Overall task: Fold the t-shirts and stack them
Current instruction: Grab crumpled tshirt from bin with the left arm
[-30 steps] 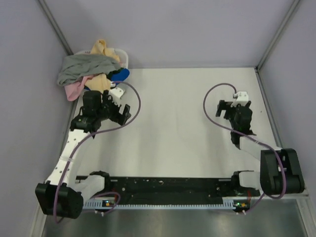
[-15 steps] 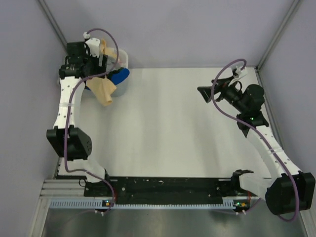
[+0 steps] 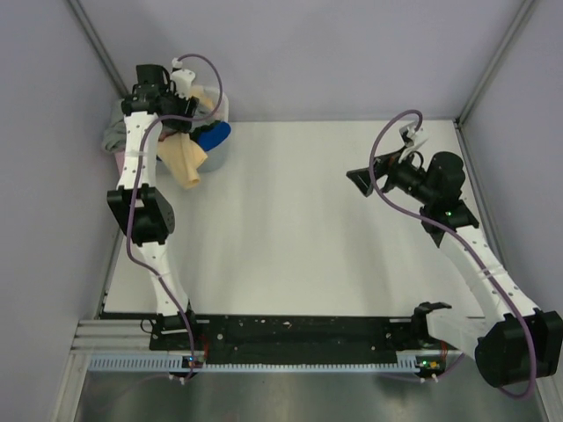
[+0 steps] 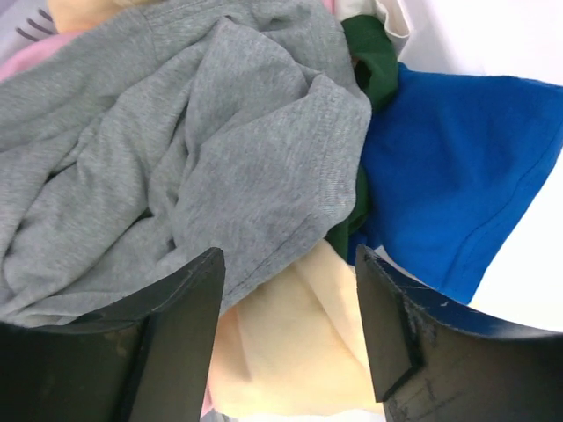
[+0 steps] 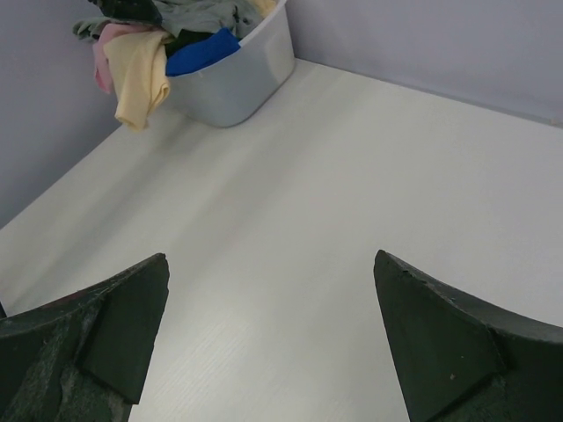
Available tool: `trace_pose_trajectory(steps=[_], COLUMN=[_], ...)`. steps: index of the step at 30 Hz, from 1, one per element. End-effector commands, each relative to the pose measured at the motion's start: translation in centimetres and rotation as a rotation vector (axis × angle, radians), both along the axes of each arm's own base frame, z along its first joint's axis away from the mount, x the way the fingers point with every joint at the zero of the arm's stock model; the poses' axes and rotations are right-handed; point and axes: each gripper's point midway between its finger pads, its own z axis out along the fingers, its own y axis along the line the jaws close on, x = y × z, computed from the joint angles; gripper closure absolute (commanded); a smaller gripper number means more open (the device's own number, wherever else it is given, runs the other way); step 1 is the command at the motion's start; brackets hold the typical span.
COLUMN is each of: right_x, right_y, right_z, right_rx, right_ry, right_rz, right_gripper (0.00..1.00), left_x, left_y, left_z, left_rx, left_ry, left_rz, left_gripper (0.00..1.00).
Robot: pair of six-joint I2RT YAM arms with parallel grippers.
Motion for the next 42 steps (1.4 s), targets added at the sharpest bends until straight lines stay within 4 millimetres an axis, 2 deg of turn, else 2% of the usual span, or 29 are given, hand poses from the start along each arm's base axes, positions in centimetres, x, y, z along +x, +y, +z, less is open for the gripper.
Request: trace_pose_trajectory(steps=[1,4,12,16,18,19,20,22,27,31,34,36,40,42], right_x=[-0.8,-0.8,-0.9,-1.0,-1.1,-1.1,-1.2,-1.1,-1.1,-1.1,-1.1,-1.1,-1.2,-1.1], right_y=[0.5,0.5,0.6,0.7,0.8,0.9,0.9,0.7,0.8,0.8,0.8,0.8,1.0,1.3], right_z=[1.7,1.6,1.5,1.6,1.7,1.7,1.8,1.8,1.8,1.7,1.6,1.6,1.7,1.5], right_rx=[-0.013,-0.017,-0.018,-0.016,-0.014,-0.015,-0.015,-0.018,-0.021,-0.019,-0.022,-0.021,-0.022,-0.026], right_ry=[-0.081,-0.083,-0.087,-0.093,-0.095,-0.096,-0.097,-0.098,-0.103,-0.102,-0.099,-0.101,-0.101,-0.093], right_rz=[0.03,0.03,0.038,0.047,0.054,0.059,0.059,0.052,0.055,0.056,0.056,0.056,0.061,0.061], right_gripper=[0.03,0.03,0.03,0.03,0.03,0.03,0.03,0.03,0.03,0.03,0.03,0.03,0.03,0.03], left_x=[0.6,0.5,0.7,1.6,1.9,2.0,2.2,2.3,2.1,1.7,0.7,0.0,-2.1,-3.5], left_y=[1.7,2.3,3.5,4.6,4.3,4.0,3.9,3.6,2.7,2.7,1.0,-0.1,-1.3,-2.1], left_z=[1.4,0.3,-1.5,-1.8,-1.4,-1.2,-0.9,0.4,4.9,5.5,6.8,9.1,15.4,17.2], left_rx=[0.079,0.108,0.17,0.197,0.176,0.159,0.142,0.117,0.088,0.096,0.027,-0.024,-0.054,-0.055], left_ry=[-0.041,-0.01,0.03,0.012,-0.01,-0.018,-0.031,-0.072,-0.193,-0.201,-0.213,-0.261,-0.406,-0.437], left_rz=[-0.005,0.007,0.006,0.046,0.045,0.044,0.053,0.072,0.046,0.033,-0.016,-0.037,-0.069,-0.119], left_gripper=[0.37,0.44,0.47,0.55,0.66,0.75,0.94,0.99,0.99,1.0,1.0,1.0,1.0,1.0])
